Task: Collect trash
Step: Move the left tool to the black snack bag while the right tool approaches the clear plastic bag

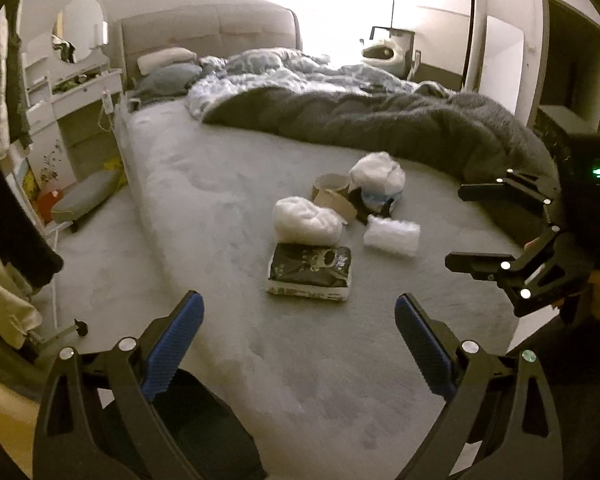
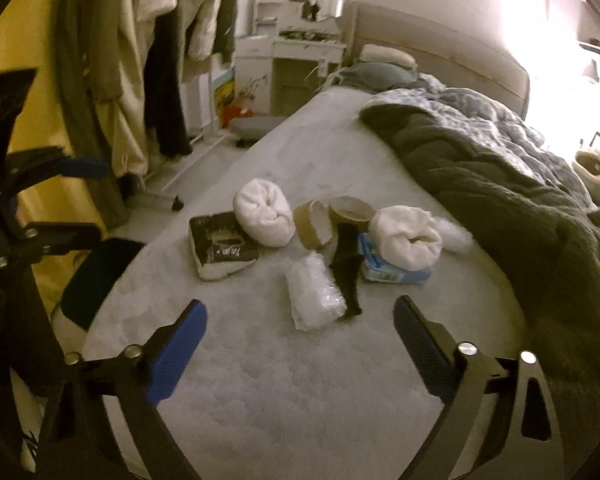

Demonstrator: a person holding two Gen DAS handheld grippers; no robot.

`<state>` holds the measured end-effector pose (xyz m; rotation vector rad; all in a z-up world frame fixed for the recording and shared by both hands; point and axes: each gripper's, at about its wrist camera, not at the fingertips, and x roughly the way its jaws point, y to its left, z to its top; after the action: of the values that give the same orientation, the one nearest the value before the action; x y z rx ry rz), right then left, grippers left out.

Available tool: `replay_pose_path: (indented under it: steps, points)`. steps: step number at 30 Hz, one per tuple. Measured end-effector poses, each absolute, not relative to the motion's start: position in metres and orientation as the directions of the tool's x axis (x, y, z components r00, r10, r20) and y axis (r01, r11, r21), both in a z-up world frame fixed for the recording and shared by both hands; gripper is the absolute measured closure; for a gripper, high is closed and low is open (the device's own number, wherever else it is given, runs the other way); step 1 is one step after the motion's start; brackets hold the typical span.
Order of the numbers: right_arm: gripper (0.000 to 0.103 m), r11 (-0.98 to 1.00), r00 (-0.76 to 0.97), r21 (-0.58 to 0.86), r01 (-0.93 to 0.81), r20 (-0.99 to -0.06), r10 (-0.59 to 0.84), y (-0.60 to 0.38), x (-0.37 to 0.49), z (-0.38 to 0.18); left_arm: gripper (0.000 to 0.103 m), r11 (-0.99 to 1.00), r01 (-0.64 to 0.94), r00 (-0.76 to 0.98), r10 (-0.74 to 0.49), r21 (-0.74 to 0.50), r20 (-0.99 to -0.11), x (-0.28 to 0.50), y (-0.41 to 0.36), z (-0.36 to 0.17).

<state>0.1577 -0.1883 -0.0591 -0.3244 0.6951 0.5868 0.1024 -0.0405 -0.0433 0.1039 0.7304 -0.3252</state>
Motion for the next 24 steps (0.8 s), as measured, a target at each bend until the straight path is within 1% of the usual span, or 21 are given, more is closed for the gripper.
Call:
replay_pose_path:
  steps: [4, 6, 7, 10, 12, 15, 18, 20, 24]
  points:
    - [0.015, 0.778, 0.598, -0.095, -0.621, -0.699, 0.392, -0.183, 0.172, -0.068, 0.008, 0.933, 0.359, 0.690, -0.275, -0.014, -0.669, 0.118, -0.040, -0.054]
    - [0.021, 0.776, 0.585, -0.083, -0.625, -0.707, 0.396, -0.182, 0.181, -0.072, 0.008, 0.931, 0.366, 0.686, -0.272, -0.003, -0.674, 0.126, -0.041, -0.060]
    - [0.022, 0.774, 0.580, -0.080, -0.628, -0.710, 0.398, -0.182, 0.184, -0.073, 0.008, 0.929, 0.371, 0.683, -0.271, 0.002, -0.679, 0.130, -0.042, -0.062]
    - [0.030, 0.759, 0.556, -0.067, -0.647, -0.723, 0.410, -0.180, 0.193, -0.079, 0.008, 0.925, 0.379, 0.668, -0.273, 0.001, -0.692, 0.140, -0.043, -0.070]
    - [0.039, 0.750, 0.536, -0.053, -0.659, -0.733, 0.419, -0.178, 0.199, -0.083, 0.008, 0.923, 0.384, 0.654, -0.273, -0.001, -0.705, 0.146, -0.046, -0.076]
    - [0.043, 0.741, 0.527, -0.059, -0.669, -0.740, 0.417, -0.176, 0.205, -0.086, 0.008, 0.917, 0.400, 0.643, -0.271, 0.012, -0.716, 0.153, -0.052, -0.083]
    - [0.044, 0.735, 0.525, -0.069, -0.675, -0.744, 0.412, -0.172, 0.209, -0.088, 0.008, 0.914, 0.405, 0.637, -0.276, 0.009, -0.720, 0.157, -0.054, -0.086]
    - [0.050, 0.730, 0.517, -0.071, -0.680, -0.752, 0.409, -0.170, 0.214, -0.090, 0.008, 0.915, 0.404, 0.633, -0.275, 0.006, -0.724, 0.162, -0.055, -0.089]
    - [0.056, 0.721, 0.506, -0.086, -0.688, -0.769, 0.392, -0.165, 0.220, -0.097, 0.008, 0.920, 0.393, 0.626, -0.270, -0.002, -0.732, 0.169, -0.055, -0.094]
